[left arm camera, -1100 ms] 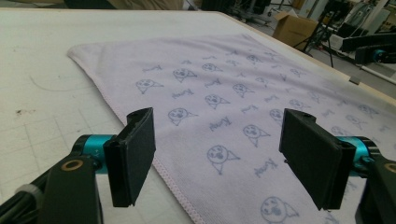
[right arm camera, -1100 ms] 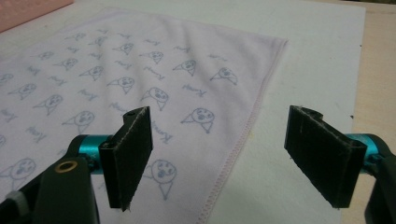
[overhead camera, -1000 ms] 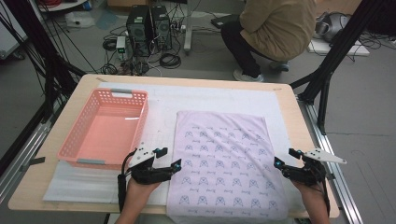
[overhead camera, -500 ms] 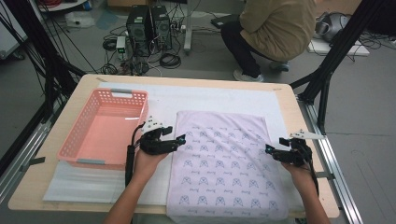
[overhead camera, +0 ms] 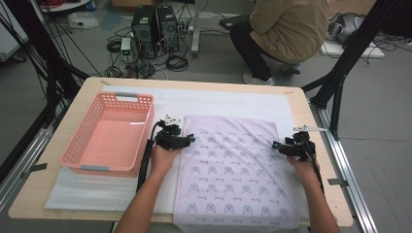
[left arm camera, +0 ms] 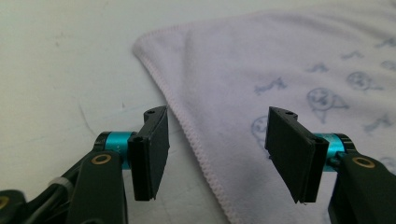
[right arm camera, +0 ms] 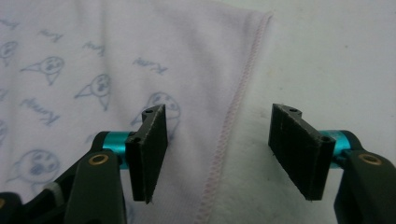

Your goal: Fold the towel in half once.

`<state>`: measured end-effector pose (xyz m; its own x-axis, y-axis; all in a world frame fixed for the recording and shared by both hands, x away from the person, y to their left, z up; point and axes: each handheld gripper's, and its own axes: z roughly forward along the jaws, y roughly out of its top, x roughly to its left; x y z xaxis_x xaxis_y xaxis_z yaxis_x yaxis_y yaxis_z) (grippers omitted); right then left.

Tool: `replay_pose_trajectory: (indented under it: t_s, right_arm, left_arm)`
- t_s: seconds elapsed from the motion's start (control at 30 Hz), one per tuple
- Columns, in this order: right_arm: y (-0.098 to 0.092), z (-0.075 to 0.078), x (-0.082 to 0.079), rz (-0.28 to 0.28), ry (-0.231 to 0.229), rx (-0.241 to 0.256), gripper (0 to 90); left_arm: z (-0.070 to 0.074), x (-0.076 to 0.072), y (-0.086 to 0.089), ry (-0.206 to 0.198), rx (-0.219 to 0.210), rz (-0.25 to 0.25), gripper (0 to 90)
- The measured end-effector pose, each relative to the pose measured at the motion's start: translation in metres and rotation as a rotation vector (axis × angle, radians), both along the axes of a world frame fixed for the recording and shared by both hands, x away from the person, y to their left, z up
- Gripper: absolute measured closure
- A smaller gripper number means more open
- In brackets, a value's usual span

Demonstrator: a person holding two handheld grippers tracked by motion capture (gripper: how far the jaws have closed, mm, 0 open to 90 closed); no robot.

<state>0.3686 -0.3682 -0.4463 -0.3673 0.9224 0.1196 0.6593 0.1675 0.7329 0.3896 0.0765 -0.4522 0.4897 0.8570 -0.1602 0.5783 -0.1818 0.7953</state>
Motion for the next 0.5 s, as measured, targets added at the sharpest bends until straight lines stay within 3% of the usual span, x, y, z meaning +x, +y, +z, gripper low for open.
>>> replay_pose_trajectory:
  t_s: [0.13, 0.23, 0.27, 0.33, 0.4, 0.5]
  right_arm:
    - [-0.001, 0.0, 0.002, -0.005, -0.011, -0.018, 47.6]
    - [0.0, 0.0, 0.002, -0.004, -0.012, -0.038, 50.8]
    - [0.001, 0.0, 0.002, -0.003, -0.014, -0.053, 52.5]
    - [0.003, 0.001, 0.002, 0.004, -0.006, -0.065, 58.1]
    - [0.006, 0.004, 0.004, 0.026, 0.013, -0.072, 69.7]
    - [0.011, 0.006, 0.004, 0.064, 0.032, -0.07, 84.6]
  left_arm:
    - [0.0, 0.0, -0.003, -0.009, 0.017, 0.011, 44.5]
    - [0.0, -0.003, -0.01, -0.033, 0.088, 0.032, 52.0]
    - [0.0, -0.004, -0.012, -0.047, 0.118, 0.025, 54.0]
    - [0.0, -0.005, -0.014, -0.062, 0.133, -0.006, 63.9]
    - [0.0, -0.007, -0.017, -0.078, 0.156, -0.048, 74.8]
    - [0.0, -0.006, -0.016, -0.059, 0.122, -0.057, 83.6]
